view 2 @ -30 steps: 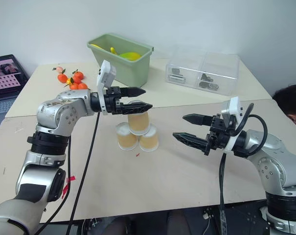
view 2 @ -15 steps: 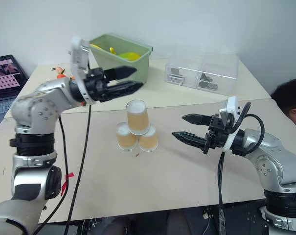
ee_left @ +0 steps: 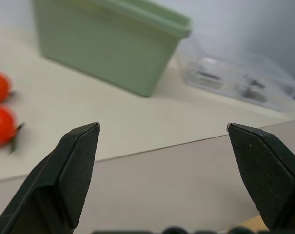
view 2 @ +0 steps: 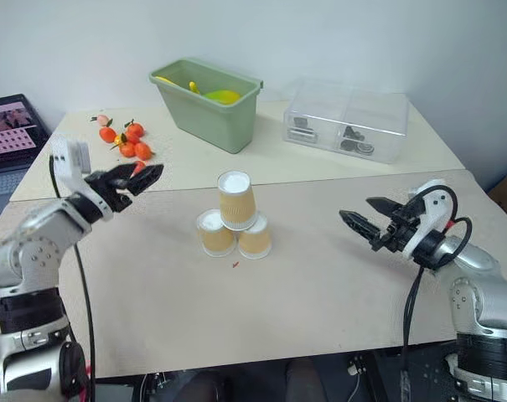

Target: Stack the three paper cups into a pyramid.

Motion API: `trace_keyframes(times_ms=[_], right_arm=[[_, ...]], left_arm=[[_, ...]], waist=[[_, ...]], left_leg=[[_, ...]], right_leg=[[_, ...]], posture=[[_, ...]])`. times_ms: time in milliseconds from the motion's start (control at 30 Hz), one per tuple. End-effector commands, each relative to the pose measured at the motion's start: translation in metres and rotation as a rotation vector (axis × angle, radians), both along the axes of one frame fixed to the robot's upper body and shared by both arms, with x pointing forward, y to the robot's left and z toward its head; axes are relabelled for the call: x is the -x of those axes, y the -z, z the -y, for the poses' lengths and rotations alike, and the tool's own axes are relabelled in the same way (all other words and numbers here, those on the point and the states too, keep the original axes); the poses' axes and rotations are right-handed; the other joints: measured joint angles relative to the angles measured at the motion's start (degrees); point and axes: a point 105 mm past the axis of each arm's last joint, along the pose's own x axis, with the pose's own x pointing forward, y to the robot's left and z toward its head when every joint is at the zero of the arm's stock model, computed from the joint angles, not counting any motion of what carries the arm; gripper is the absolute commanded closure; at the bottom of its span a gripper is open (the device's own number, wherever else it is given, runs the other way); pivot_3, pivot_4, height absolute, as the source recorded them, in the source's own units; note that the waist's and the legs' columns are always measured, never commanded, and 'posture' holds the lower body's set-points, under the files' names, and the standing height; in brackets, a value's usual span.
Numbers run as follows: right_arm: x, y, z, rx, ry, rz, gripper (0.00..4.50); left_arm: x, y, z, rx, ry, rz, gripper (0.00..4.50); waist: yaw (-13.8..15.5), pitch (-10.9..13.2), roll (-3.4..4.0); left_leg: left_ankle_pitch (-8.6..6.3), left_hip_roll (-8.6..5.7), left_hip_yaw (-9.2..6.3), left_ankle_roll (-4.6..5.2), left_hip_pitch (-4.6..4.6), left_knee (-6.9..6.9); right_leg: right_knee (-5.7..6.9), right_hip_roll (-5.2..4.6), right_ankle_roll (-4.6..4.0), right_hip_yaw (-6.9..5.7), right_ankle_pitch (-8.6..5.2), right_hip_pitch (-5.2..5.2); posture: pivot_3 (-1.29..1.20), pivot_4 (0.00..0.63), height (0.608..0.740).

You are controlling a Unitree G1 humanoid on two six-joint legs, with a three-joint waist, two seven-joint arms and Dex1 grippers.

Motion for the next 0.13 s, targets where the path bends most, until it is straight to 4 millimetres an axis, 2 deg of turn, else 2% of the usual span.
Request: trace_keyframes(times_ms=[33, 133], right_arm=[[-0.001, -0.012, 0.010, 0.030, 0.087, 0.082, 0.00], [-0.005, -0.007, 0.018, 0.036, 0.159, 0.082, 0.00]], left_arm=[[0.004, 0.025, -0.007, -0.087, -0.084, -0.019, 0.04], [0.009, 0.041, -0.005, -0.126, -0.110, -0.013, 0.04]], waist=[[0.14, 0.00, 0.00], [0.33, 0.00, 0.00]], left_leg=[[0.00, 0.00, 0.00, 0.00, -0.01, 0.00], [-0.01, 0.01, 0.01, 0.02, -0.02, 0.00]], right_leg=[[-0.03, 0.00, 0.00, 0.00, 0.00, 0.00], [-0.03, 0.00, 0.00, -0.01, 0.00, 0.01]], posture=[[0.00, 0.150, 0.738], [0.00, 0.150, 0.738]])
